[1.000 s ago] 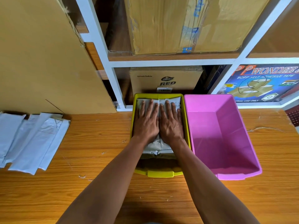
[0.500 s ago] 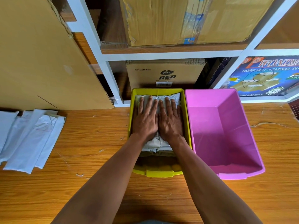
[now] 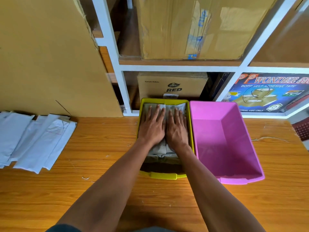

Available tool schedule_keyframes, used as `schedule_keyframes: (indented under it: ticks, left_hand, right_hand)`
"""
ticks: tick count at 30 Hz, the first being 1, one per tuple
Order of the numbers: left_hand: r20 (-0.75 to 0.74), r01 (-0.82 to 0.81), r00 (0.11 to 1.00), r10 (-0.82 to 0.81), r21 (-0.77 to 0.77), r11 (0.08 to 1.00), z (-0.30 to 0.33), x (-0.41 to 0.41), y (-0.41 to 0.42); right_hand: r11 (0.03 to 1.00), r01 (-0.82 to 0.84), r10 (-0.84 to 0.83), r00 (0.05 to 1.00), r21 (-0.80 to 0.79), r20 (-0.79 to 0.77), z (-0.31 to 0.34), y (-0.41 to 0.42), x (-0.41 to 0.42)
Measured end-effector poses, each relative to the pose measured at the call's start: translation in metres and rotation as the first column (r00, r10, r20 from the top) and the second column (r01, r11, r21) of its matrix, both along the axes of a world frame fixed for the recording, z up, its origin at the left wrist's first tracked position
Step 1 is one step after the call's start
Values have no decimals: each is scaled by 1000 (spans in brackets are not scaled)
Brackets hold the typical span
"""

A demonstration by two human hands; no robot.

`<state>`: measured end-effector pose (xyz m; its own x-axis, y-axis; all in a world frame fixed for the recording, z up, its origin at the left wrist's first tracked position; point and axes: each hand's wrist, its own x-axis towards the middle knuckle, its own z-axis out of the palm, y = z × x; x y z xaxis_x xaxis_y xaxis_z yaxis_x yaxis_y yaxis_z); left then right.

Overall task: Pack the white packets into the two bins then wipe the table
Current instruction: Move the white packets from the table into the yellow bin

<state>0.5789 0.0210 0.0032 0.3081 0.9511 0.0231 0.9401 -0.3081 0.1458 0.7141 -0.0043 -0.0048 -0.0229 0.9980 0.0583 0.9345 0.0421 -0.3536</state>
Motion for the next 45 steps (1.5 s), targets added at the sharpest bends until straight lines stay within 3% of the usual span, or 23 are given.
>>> schedule_keyframes:
  ticks: [4, 11, 16, 23, 39, 45]
  left_hand:
    - [89, -38, 995, 35, 27, 999, 20, -5, -25]
    - [261, -164, 957, 126, 130, 978, 52, -33, -64]
    - [273, -272, 938, 216, 188, 944, 57, -72, -94]
    - [298, -408, 888, 351, 158, 899, 41, -143, -146]
    - [299, -456, 871, 389, 203, 866, 10, -391, -217]
    - [295, -499, 843, 449, 120, 858, 4, -466, -225]
  right_hand:
    - [999, 17, -17, 1000, -34, 14, 18, -23, -2]
    - [995, 17, -13, 999, 95, -43, 42, -49, -17]
    - [981, -51, 73, 991, 185, -115, 56, -62, -53]
    - [957, -141, 186, 968, 253, -166, 60, -94, -132]
    - [962, -264, 267, 963, 76, -38, 40, -154, -392]
    - [963, -270, 270, 962, -4, -31, 28, -153, -457]
